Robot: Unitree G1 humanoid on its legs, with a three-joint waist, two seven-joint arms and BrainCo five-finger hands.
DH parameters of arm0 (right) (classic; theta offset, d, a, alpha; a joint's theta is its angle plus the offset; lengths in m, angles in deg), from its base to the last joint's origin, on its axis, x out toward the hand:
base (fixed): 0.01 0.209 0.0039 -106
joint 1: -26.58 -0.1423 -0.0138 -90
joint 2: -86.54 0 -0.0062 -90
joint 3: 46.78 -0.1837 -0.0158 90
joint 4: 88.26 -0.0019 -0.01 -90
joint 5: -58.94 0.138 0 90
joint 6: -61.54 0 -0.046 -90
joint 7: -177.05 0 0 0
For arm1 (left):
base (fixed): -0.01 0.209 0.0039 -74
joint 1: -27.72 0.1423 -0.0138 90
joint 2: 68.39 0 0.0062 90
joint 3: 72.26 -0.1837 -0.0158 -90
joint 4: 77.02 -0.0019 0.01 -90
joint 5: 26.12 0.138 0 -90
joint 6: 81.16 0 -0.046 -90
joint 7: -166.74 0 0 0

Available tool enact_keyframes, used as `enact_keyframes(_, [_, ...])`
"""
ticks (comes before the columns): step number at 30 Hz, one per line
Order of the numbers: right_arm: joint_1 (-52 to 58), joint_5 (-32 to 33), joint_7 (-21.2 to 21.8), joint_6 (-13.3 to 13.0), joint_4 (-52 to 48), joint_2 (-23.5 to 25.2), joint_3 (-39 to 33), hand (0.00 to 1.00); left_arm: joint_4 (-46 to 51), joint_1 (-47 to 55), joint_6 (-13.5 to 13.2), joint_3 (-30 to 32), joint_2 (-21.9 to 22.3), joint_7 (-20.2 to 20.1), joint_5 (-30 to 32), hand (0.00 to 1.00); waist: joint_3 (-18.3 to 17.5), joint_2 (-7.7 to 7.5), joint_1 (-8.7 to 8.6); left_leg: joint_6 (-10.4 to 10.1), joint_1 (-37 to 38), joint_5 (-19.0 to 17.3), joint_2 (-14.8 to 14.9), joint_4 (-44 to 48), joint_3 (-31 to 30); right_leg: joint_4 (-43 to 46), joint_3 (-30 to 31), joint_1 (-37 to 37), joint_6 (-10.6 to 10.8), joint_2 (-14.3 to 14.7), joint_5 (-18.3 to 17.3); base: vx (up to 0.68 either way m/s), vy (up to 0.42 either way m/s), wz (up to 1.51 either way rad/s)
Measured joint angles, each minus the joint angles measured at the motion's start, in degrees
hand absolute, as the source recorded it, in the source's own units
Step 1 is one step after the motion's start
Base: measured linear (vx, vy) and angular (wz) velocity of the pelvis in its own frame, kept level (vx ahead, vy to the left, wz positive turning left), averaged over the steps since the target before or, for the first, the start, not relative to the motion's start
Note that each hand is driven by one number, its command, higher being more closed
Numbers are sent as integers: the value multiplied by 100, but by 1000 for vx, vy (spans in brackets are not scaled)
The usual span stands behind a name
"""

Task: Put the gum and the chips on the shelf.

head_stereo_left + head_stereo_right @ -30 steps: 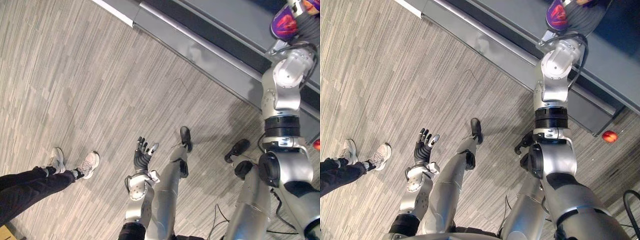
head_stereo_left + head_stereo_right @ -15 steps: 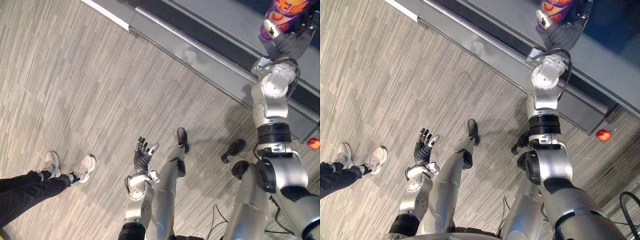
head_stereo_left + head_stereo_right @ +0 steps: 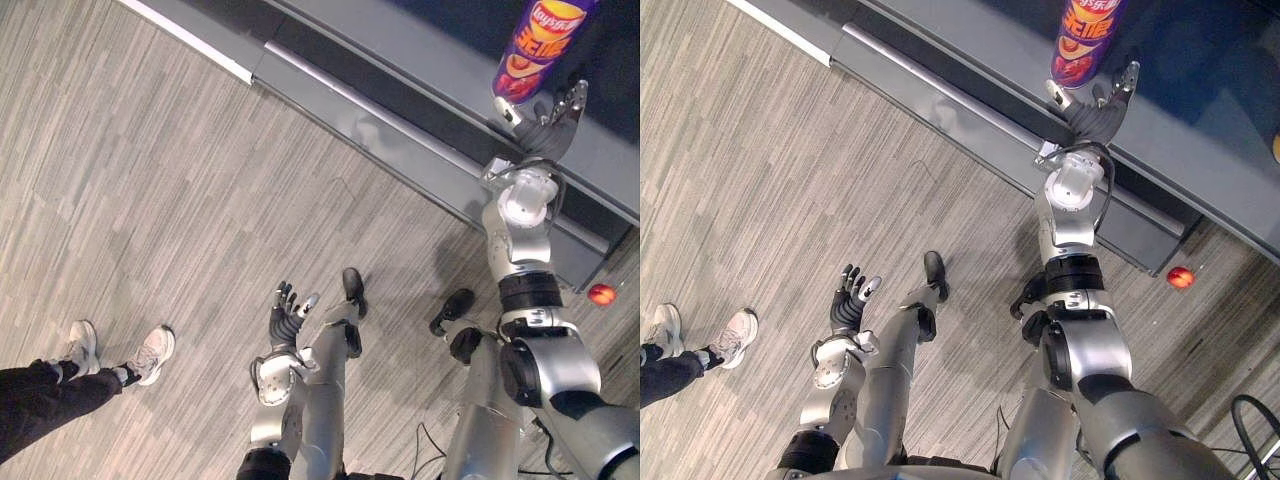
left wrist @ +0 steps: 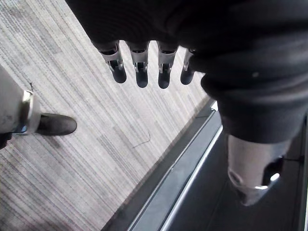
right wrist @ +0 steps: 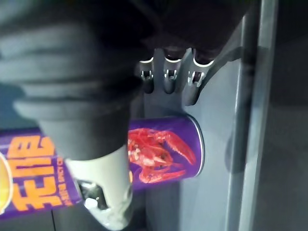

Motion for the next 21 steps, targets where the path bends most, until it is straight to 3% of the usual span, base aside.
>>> enact_keyframes(9, [788, -2, 122, 4, -25, 317, 124, 0, -540, -11, 23, 55, -9, -34, 23, 0, -16, -32, -27, -100, 423, -394, 340, 452, 66, -204, 59, 594, 15, 340, 8, 5, -69, -20])
enact_keyframes(14, [1500, -18, 254, 4, -278, 659, 248, 0, -1083, -6, 127, 373, -16, -32, 70, 0, -56, -147, -84, -144, 885, -635, 581, 634, 181, -403, 133, 1095, 24, 593, 11, 49, -72, -26])
enact_keyframes(21, [3025, -98, 851, -4, -924, 1037, 672, 0, -2125, -47, 253, 690, -218, -142, 544, 0, -81, -448, -369, -267, 1927, -886, 716, 450, 367, -883, 254, 2079, 83, 880, 45, 73, -27, -20])
